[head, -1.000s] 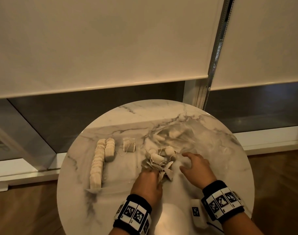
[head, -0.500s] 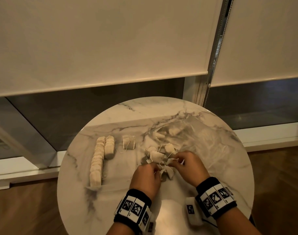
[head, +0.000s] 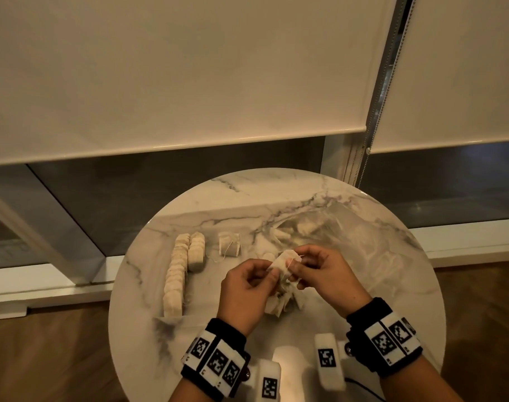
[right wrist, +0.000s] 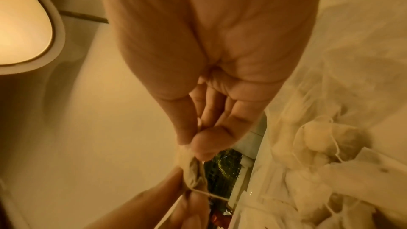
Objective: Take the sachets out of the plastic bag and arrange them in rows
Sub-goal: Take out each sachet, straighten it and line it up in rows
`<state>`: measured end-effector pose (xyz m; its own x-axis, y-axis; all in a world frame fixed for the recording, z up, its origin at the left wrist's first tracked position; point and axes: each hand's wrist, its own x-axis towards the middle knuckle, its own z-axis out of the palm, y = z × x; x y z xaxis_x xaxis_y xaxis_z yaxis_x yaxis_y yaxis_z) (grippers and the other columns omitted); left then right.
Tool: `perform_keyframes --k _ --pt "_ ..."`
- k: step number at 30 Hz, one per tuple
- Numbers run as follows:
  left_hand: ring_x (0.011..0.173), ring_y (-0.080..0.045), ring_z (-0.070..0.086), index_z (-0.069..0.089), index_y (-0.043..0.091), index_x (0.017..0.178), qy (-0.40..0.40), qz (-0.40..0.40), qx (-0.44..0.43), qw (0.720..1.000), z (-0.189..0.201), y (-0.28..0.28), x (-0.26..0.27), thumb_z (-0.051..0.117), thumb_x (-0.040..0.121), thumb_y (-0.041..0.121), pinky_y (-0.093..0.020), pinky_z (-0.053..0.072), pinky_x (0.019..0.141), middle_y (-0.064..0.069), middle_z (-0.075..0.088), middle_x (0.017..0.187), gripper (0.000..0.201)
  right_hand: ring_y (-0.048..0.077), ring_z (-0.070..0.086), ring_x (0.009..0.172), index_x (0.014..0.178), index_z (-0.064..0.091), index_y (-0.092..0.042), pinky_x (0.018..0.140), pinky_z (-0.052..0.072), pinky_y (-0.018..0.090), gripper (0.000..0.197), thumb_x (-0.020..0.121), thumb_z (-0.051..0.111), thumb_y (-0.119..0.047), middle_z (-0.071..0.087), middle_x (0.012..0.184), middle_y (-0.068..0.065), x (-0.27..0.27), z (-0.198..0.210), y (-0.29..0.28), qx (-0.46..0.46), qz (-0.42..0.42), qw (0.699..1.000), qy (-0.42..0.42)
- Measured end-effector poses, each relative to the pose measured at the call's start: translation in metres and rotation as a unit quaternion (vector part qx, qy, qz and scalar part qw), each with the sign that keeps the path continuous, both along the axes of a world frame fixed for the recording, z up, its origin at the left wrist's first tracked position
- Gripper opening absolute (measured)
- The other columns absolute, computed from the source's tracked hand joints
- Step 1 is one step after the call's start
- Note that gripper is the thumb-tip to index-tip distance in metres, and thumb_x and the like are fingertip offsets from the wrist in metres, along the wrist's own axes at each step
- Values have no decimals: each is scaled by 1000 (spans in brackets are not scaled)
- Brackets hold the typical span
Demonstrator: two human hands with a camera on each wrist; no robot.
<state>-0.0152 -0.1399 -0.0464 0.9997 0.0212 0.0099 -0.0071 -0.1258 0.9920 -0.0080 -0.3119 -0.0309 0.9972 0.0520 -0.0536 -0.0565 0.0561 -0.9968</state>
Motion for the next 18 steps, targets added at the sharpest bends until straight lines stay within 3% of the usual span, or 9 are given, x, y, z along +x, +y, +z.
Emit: perform_keyframes --k 3,6,8,10,12,14,16,18 --pt "79 -31 73 74 10 97 23 31 -39 998 -6 9 1 76 85 13 -45 60 78 -12 75 82 12 18 70 67 105 67 0 56 55 26 16 89 70 -2 74 79 12 2 1 11 -4 -2 1000 10" --pt "74 -27 72 72 9 95 30 43 -38 998 -2 24 0 74 87 12 -32 58 66 -10 75 80 8 21 68 65 91 68 1 58 57 28 2 91 68 -1 71 72 10 10 4 27 -36 32 999 17" --pt "70 -17 70 73 16 91 9 77 5 997 3 40 -1 73 88 16 -21 52 60 -3 75 78 3 22 67 64 86 68 -2 61 58 33 7 92 68 -2 70 69 9 21 7 41 -76 55 996 13" --pt "75 -12 66 72 22 89 -22 159 90 983 5 67 -1 73 88 20 -16 49 64 4 72 81 3 20 65 60 90 68 3 60 58 34 8 94 67 -5 69 70 12 36 13 60 -113 79 990 13" --pt "86 -19 63 72 22 98 -32 237 229 943 1 99 0 72 87 19 -26 51 77 1 68 94 11 15 64 57 93 67 4 54 56 26 11 95 66 -7 69 73 14 55 16 82 -160 105 981 21" --pt "103 -28 59 68 17 116 13 253 321 913 -10 126 1 70 86 16 -38 49 93 -9 63 111 30 19 66 61 88 67 1 59 60 30 10 95 65 -7 70 75 17 77 15 107 -209 141 967 25" --pt "114 -33 56 62 13 128 69 249 348 901 -20 142 1 66 88 16 -42 45 102 -14 62 123 41 22 69 64 83 68 -5 70 64 37 11 94 65 -8 73 76 18 98 9 130 -268 176 946 40" --pt "115 -33 57 61 11 131 80 269 335 900 -23 147 0 63 89 11 -43 46 103 -16 62 125 42 17 69 60 84 68 -9 63 62 30 9 92 65 -8 73 74 13 114 1 148 -330 195 922 61"
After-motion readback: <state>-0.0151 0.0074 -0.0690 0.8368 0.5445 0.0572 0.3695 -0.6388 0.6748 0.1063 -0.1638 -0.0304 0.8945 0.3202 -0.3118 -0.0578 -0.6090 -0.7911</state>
